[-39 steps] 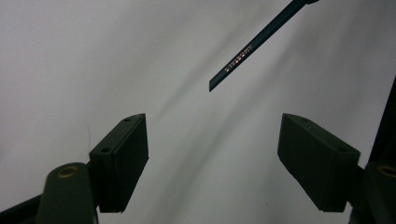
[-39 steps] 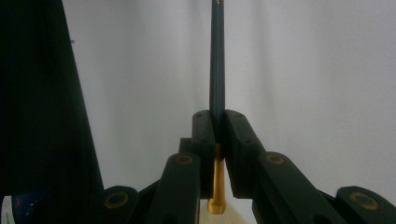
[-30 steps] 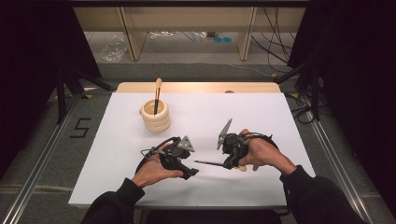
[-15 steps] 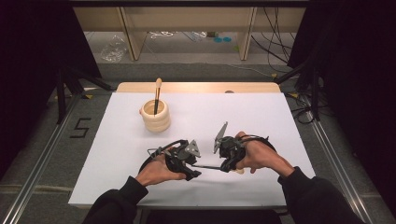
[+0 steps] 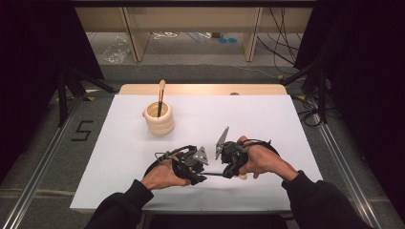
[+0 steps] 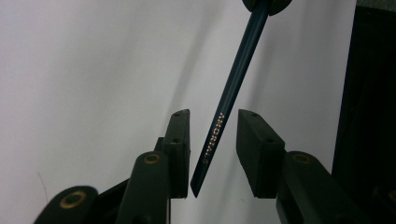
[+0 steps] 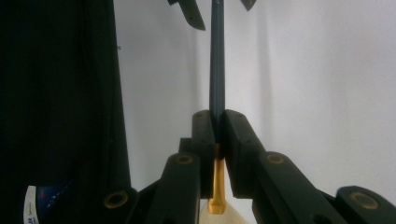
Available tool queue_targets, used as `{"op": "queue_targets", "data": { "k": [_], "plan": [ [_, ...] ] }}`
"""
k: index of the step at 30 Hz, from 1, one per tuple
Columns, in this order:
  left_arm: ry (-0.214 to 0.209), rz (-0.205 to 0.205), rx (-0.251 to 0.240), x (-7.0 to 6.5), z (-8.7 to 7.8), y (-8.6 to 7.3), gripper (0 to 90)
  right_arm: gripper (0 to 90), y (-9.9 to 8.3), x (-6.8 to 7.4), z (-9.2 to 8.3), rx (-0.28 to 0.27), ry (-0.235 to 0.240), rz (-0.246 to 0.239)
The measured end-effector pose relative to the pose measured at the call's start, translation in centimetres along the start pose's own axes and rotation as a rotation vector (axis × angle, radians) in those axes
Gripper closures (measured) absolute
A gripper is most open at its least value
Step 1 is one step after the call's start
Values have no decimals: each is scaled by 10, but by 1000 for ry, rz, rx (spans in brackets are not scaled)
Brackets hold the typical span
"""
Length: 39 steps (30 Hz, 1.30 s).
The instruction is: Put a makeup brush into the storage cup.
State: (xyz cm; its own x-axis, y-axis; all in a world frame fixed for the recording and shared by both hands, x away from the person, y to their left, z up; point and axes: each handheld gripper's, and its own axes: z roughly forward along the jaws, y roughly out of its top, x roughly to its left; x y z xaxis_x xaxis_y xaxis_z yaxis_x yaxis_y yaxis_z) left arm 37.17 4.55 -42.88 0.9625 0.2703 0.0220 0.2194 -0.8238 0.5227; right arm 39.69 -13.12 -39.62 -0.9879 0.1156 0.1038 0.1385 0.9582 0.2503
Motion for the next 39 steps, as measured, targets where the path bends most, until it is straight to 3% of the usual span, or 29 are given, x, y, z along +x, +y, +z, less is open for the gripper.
{"op": "queue_targets", "data": {
  "k": [3,4,5,6,7,8,12,13,14,18,19,20,26,28,30,34,36,37,38,39],
  "plan": [
    [17,21,15,-2,2,0,678,834,2,2,0,11,15,19],
    [21,1,-2,-5,4,0,683,834,2,2,0,11,12,6],
    [16,42,26,-3,3,1,691,834,2,2,1,6,13,8],
    [10,-52,-58,-10,9,0,696,834,2,2,1,7,13,4],
    [12,-13,-27,-8,7,1,707,833,3,2,1,9,13,1],
    [12,-19,-32,-10,8,1,714,833,3,3,2,9,14,-1],
    [34,74,47,-5,4,2,733,834,5,2,3,2,13,-5],
    [39,82,46,-6,4,2,737,834,5,2,4,3,13,-8],
    [27,21,-11,-10,8,1,741,833,6,3,4,5,10,-6],
    [32,70,25,-10,6,3,757,834,7,-1,5,14,9,-67],
    [39,78,34,-10,6,3,764,834,7,0,5,16,17,-58],
    [10,92,39,-10,6,3,772,834,8,3,6,6,23,-13],
    [3,126,50,-12,5,4,803,833,8,2,6,0,38,-25],
    [15,110,34,-14,5,3,810,831,7,2,4,29,32,-22],
    [-8,85,4,-16,6,2,825,817,5,2,1,6,24,-17],
    [-15,156,36,-12,2,3,844,769,0,0,-7,-65,34,18],
    [11,84,3,-16,3,2,845,754,-1,-1,-9,-81,28,5],
    [8,85,6,-16,4,2,845,743,-2,-1,-10,-78,32,7],
    [11,147,50,-12,1,3,845,724,-3,-1,-11,-83,18,8],
    [12,80,4,-16,4,1,845,706,-3,-2,-11,-102,15,-10]
  ]
}}
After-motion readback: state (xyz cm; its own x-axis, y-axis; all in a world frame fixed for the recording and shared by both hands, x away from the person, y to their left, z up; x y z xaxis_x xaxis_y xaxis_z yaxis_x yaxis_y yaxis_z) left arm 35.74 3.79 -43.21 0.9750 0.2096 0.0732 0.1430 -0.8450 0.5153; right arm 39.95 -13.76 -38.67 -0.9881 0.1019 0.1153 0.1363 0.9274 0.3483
